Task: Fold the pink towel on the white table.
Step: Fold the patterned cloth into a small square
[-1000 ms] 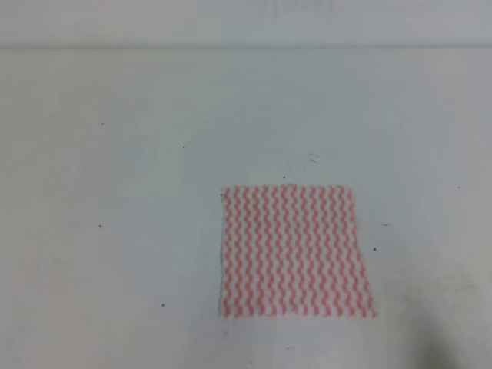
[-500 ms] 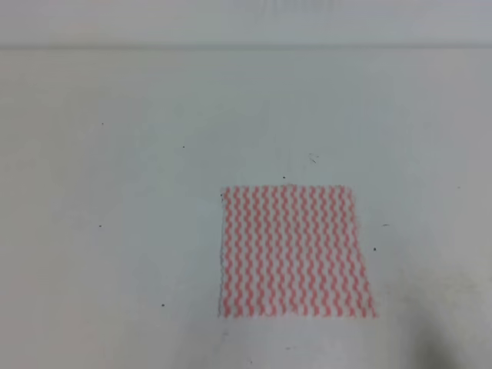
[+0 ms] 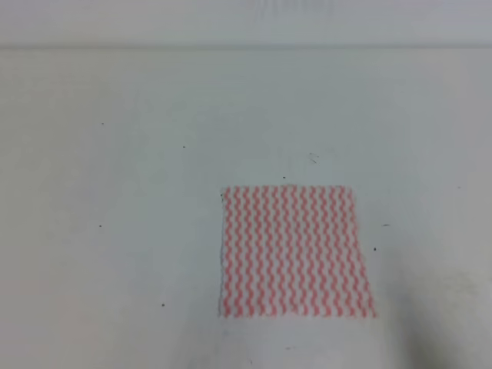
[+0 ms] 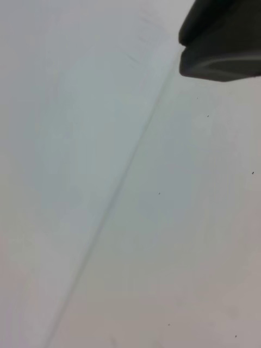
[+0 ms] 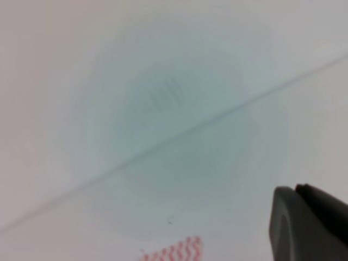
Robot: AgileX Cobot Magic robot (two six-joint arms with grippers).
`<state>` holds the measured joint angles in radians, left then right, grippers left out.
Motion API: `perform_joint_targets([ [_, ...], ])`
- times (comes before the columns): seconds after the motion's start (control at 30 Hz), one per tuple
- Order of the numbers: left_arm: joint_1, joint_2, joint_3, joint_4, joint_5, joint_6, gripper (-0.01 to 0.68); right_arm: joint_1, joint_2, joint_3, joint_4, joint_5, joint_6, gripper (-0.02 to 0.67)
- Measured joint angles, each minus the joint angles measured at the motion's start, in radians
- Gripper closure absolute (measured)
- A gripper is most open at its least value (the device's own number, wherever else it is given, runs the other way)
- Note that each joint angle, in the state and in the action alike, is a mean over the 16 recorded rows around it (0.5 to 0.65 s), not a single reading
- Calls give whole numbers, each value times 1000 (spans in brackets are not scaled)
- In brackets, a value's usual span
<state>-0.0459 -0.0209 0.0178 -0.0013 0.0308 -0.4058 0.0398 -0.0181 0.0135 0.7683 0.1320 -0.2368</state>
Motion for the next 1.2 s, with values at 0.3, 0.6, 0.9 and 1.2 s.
perform_joint_targets([
  [0.3, 0, 2, -1, -23, 5, -44, 675, 0, 3, -6, 210, -53, -1, 667],
  [0.6, 0, 82, -64, -29, 71, -117, 675, 0, 94, -103, 195, 4, -1, 667],
  [0.9, 0, 312, -261, -94, 255, 36, 675, 0, 356, -325, 69, 216, 0, 667],
  [1.2, 0, 568, -431, -401, 436, 468, 675, 0, 626, -512, -35, 438, -1, 667],
])
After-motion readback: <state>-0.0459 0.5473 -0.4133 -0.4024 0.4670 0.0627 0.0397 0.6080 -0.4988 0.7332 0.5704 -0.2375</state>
